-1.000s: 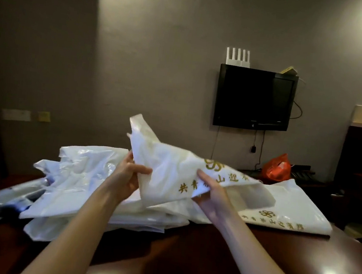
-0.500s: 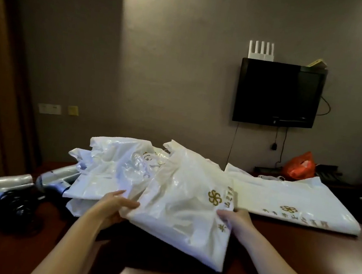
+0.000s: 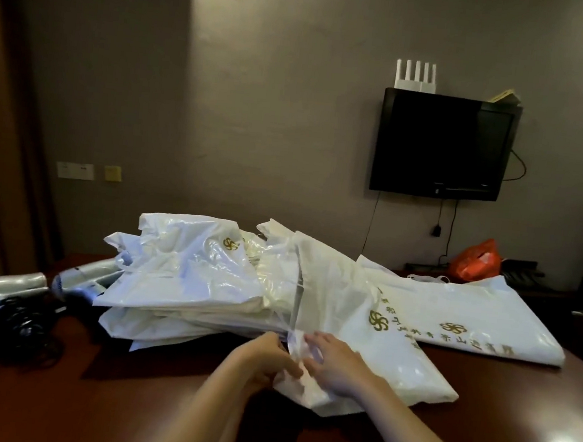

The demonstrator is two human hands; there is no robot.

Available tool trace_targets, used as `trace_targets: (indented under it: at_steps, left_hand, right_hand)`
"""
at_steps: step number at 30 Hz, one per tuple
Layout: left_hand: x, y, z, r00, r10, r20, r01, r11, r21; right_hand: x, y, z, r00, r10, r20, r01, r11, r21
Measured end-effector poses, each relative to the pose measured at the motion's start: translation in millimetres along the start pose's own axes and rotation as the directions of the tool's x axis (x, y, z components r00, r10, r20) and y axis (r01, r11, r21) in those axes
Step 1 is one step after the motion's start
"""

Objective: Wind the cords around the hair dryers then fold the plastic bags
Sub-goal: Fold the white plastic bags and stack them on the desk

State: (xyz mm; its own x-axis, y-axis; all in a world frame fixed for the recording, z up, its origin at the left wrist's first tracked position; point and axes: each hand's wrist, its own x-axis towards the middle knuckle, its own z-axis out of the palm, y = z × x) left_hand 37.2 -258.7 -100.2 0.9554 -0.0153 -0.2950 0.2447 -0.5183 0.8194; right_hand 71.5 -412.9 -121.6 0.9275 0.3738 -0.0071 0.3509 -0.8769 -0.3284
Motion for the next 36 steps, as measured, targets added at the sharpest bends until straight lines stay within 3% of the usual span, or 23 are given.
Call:
trace_targets:
  at_steps: [2,4,6,9,12,16,18,21,23,26,31,36]
  left_hand:
    - [-5.6,-3.6,-15.9,1.0,-0.017,0.025,0.016,1.0,0.015]
    - [-15.5,-7.7,-46.6,1.0,-0.019,0.022,0.018,1.0,0.008]
    - [-32.5,-15.3,-84.3,0.998,-0.026,-0.061,0.025,1.0,-0.013]
    - [-60.5,-40.4,-140.3,0.971,-0.055,-0.232,0.057,0.998,0.002]
    - [-93.7,-78.0,-187.2,0.911,-0.113,-0.397,0.147,0.988,0.056]
    - [-144.5,-135.8,-240.9,0.749,-0.221,-0.625,0.307,0.951,0.031]
    - [-166.4,-165.3,-260.3,0.657,-0.262,-0.707,0.357,0.934,-0.015]
    - [-183.5,-198.5,-275.7,0.556,-0.304,-0.773,0.354,0.929,-0.111]
    - [-183.5,-213.2,-279.2,0.55,-0.365,-0.751,0.325,0.922,-0.211]
    - [-174.8,-226.7,-279.2,0.606,-0.448,-0.658,0.152,0.877,-0.456]
    - [-176.6,-231.0,-274.6,0.592,-0.483,-0.645,-0.072,0.766,-0.639]
    - [-187.3,-219.7,-266.1,0.681,-0.491,-0.543,-0.202,0.587,-0.784]
  right_hand:
    - [4.0,2.4,-4.5,0.997,-0.014,-0.074,0.016,0.999,0.037]
    - [13.1,-10.0,-14.8,0.97,-0.072,-0.233,0.089,0.994,0.065]
    - [21.9,-40.9,-24.2,0.923,-0.148,-0.355,0.191,0.977,0.09]
    - [30.3,-109.3,-24.4,0.88,-0.255,-0.401,0.354,0.915,0.194]
    - [33.8,-183.5,-4.4,0.863,-0.377,-0.335,0.477,0.827,0.298]
    - [34.3,-271.8,41.0,0.819,-0.523,-0.237,0.574,0.739,0.353]
    - [34.8,-308.2,66.6,0.801,-0.575,-0.165,0.592,0.723,0.355]
    - [37.1,-351.5,99.8,0.806,-0.59,0.049,0.534,0.76,0.37]
    - [39.1,-372.3,116.3,0.805,-0.562,0.19,0.43,0.774,0.466]
    - [40.1,-396.1,132.4,0.796,-0.532,0.291,0.262,0.734,0.626]
    - [38.3,-408.7,148.6,0.855,-0.481,0.194,0.275,0.737,0.618]
    - [30.0,-404.3,146.3,0.879,-0.465,0.109,0.233,0.617,0.752]
